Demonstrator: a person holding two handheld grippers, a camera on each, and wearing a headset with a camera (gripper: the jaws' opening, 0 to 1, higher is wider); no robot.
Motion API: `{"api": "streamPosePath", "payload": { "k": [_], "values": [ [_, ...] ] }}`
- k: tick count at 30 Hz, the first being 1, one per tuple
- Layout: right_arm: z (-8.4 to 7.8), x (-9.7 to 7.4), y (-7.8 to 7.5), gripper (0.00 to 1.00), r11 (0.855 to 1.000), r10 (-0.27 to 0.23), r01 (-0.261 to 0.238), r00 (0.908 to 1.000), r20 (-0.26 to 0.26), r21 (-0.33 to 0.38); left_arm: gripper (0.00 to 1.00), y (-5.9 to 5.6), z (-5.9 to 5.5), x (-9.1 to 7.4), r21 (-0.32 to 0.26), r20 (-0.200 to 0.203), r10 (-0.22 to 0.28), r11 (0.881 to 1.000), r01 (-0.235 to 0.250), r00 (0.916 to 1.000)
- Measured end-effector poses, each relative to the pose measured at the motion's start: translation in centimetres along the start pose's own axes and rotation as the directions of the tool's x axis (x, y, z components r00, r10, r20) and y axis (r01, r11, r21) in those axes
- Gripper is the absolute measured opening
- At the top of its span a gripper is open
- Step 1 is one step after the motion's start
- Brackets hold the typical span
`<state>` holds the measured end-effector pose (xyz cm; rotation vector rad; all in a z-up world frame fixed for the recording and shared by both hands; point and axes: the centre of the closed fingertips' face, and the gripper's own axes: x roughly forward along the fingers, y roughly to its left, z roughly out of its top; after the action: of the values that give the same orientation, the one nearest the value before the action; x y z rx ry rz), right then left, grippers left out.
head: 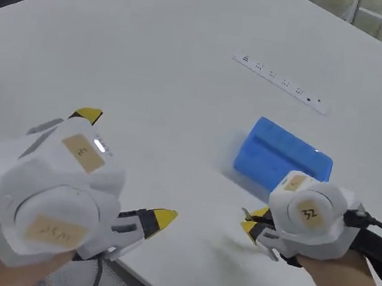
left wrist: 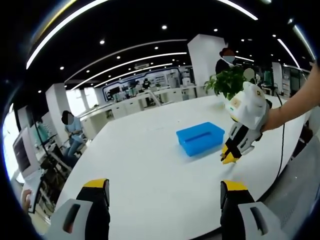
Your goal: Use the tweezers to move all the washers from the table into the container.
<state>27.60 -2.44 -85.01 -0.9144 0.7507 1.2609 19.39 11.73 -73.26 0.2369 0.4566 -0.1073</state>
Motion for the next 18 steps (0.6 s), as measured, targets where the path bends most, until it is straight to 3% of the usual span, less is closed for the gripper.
{"api": "streamPosePath", "payload": {
  "k": [8, 12, 18],
  "values": [
    [-0.3, 2.4, 0.9, 0.01, 0.995, 0.085, -0.087, 0.995, -0.054, -0.038, 0.95, 0.6, -0.4, -0.1, -0.009, -0.008, 0.013, 1.0, -0.014, 0.9999],
    [-0.6, 3.1, 1.1, 0.01, 0.995, 0.096, -0.098, 0.9936, -0.059, -0.031, 0.95, 0.6, -0.5, -0.1, -0.015, -0.01, 0.015, 1.0, -0.016, 0.9998],
    [-0.8, 3.3, 1.5, 0.02, 0.991, 0.102, -0.107, 0.9924, -0.07, -0.081, 0.95, 0.6, -0.6, -0.1, -0.016, -0.012, 0.013, 1.0, -0.013, 0.9998]
  ]
}}
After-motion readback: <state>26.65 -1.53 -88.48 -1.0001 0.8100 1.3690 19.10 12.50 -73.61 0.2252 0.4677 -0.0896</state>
